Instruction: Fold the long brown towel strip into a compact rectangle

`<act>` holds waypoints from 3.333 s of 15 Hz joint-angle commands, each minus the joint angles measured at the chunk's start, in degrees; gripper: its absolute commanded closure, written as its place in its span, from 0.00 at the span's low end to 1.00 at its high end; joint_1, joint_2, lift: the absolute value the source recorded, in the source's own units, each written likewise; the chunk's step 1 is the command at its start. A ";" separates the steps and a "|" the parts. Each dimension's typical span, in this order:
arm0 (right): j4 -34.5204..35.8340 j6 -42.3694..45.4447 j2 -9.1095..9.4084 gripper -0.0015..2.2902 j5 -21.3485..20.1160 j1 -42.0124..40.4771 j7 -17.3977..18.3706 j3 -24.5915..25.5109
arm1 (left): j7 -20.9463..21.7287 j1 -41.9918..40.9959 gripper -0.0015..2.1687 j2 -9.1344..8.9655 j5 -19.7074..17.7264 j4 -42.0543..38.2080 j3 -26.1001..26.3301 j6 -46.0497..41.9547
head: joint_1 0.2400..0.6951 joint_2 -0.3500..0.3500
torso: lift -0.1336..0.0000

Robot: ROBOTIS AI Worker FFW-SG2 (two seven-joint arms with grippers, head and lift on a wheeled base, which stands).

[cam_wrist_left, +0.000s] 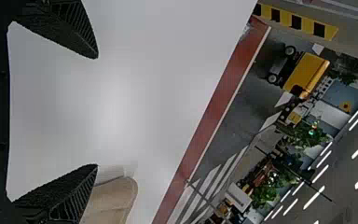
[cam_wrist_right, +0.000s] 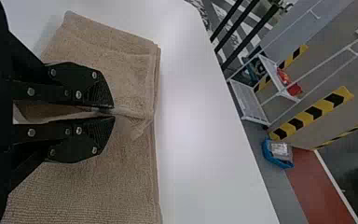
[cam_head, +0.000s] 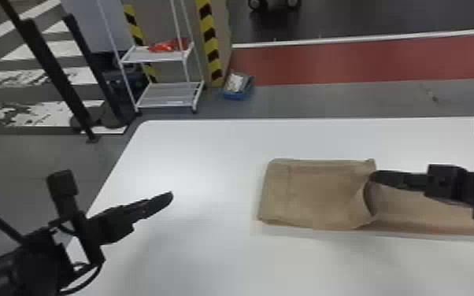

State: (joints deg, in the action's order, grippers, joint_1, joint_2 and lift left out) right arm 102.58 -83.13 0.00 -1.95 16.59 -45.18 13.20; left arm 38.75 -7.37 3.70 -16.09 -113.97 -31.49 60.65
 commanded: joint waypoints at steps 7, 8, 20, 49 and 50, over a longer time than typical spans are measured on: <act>-5.55 2.31 0.05 0.44 0.46 0.72 0.44 3.94 | -0.17 0.16 0.02 -0.10 0.36 -0.03 1.08 -0.05 | 1.00 0.70 | 0.10; -4.24 1.43 0.05 0.44 1.60 0.28 0.36 4.38 | -0.43 0.25 0.02 -0.10 0.36 0.06 1.00 -0.05 | 1.00 0.70 | 0.10; -0.98 -1.38 0.05 0.44 7.49 0.64 0.18 11.76 | -0.87 0.86 0.02 -0.36 1.15 0.68 2.23 -0.22 | 1.00 0.66 | 0.10; -8.54 0.55 -10.99 0.44 11.53 -1.03 -0.08 21.60 | -1.04 -0.37 0.03 -1.24 3.17 -0.46 5.65 0.13 | 1.00 0.37 | 0.10; -8.45 0.55 -10.99 0.44 11.79 -0.42 -0.08 21.60 | -1.04 -0.45 0.03 -1.24 3.17 -0.46 5.57 0.13 | 1.00 0.37 | 0.10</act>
State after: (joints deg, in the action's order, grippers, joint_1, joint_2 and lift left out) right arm 94.22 -82.74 -11.09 9.60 15.59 -45.26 34.92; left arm 37.71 -7.75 2.46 -12.93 -114.42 -25.87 60.72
